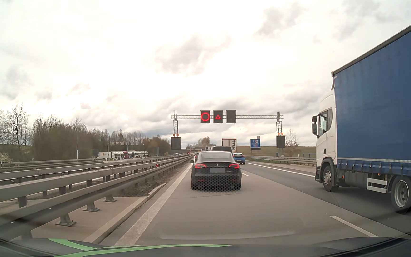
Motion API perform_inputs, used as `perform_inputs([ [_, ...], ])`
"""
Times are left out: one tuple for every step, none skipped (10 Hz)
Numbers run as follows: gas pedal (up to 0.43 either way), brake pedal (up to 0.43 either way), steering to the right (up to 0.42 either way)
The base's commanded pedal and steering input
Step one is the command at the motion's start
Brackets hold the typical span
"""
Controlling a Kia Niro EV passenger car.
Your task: Follow the waypoints while adhering to traffic rules and regulations
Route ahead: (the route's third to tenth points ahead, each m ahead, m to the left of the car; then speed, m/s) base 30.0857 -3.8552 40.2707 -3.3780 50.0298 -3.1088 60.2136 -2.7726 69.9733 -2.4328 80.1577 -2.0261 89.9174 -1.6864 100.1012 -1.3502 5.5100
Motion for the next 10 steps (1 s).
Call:
perform_inputs([
  [0.098,0.000,-0.003],
  [0.098,0.000,-0.003],
  [0.098,0.000,-0.003],
  [0.098,0.000,-0.003],
  [0.098,0.000,-0.003],
  [0.087,0.000,-0.003],
  [0.087,0.000,-0.004],
  [0.079,0.000,-0.004],
  [0.079,0.000,-0.004],
  [0.067,0.000,-0.004],
])
